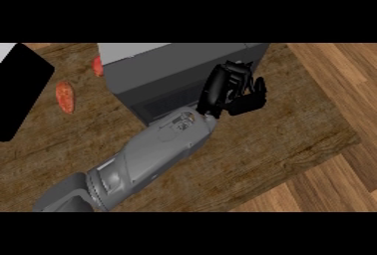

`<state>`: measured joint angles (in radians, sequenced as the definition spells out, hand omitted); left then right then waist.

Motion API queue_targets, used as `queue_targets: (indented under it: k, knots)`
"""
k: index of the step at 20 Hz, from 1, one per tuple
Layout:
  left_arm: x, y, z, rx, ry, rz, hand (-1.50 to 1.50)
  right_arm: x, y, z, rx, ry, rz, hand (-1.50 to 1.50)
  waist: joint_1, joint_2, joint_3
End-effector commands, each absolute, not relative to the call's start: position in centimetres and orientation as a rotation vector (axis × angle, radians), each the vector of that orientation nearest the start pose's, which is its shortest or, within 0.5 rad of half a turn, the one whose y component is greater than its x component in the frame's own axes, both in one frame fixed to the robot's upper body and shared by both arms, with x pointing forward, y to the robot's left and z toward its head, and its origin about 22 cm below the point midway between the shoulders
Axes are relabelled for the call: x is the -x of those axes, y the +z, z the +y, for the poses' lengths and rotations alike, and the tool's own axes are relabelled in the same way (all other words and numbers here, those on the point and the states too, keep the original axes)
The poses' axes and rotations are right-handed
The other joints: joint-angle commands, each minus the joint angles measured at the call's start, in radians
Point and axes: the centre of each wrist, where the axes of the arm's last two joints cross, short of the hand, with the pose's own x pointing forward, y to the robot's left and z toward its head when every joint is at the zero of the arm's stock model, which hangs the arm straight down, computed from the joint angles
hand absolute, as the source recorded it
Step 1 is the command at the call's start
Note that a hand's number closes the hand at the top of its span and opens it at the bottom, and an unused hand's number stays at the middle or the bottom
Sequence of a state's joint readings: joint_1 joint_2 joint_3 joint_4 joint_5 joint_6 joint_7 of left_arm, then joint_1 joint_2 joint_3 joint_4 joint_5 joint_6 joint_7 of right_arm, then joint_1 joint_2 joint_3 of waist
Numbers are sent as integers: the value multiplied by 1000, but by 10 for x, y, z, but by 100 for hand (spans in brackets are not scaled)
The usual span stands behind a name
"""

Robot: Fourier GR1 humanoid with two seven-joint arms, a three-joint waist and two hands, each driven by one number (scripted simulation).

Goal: Pick up the milk, place it into the microwave and close the microwave

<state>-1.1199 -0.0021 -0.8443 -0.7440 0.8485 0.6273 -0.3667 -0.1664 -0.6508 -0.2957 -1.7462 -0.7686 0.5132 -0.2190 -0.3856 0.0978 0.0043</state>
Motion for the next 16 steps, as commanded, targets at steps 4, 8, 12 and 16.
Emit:
queue_targets:
  k: [4, 8, 12, 16]
  knots:
    - [-396, 57, 45, -42, -178, -1718, 150, -247, 196, -391, -405, 349, -2265, -150, 65, 10, -4]
    - [-398, 54, 52, -57, -184, -1726, -150, -242, 197, -394, -388, 337, -2260, -150, 91, 7, -6]
    - [-399, 54, 54, -23, -170, -1705, -150, -236, 199, -399, -363, 323, -2257, -150, 102, 4, -6]
    - [-398, 53, 55, 4, -162, -1705, -150, -232, 201, -399, -370, 318, -2268, -150, 112, 0, -3]
